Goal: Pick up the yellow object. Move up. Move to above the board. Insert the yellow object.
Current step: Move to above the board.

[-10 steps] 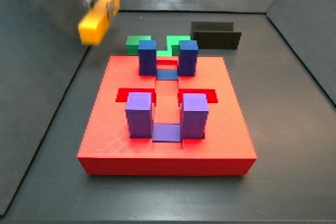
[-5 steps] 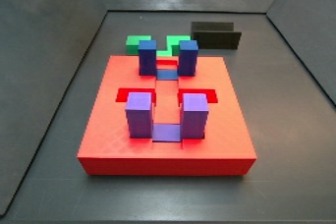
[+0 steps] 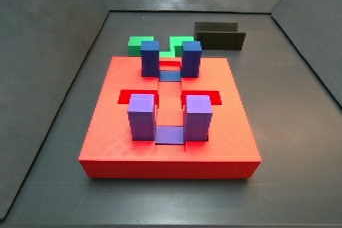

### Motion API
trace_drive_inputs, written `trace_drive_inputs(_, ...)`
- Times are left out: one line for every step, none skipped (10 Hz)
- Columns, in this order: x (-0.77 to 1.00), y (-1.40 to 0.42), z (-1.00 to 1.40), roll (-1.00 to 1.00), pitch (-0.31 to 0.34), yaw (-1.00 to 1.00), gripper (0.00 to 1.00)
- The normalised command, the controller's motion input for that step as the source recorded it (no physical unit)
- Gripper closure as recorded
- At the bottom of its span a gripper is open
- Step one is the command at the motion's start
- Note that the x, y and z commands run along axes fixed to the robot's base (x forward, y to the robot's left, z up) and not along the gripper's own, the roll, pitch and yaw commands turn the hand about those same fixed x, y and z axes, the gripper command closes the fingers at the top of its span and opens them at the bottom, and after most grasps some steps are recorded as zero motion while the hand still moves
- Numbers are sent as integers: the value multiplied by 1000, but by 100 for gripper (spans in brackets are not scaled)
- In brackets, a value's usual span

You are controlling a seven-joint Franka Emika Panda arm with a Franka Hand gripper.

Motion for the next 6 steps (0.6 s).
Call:
trace_drive_inputs(990, -1400, 216, 84, 57, 79, 100)
trace_drive_inputs(1047, -1400, 188, 108, 139, 68, 100)
trace_drive_inputs(1099, -1400, 196, -2, 143, 31, 100)
trace_drive_inputs(1075, -1400, 221, 15, 117, 22, 100)
trace_drive_inputs(1045, -1400, 227, 37, 105, 16, 100)
trace_drive_inputs(1113, -1400, 239, 32, 115, 15, 100)
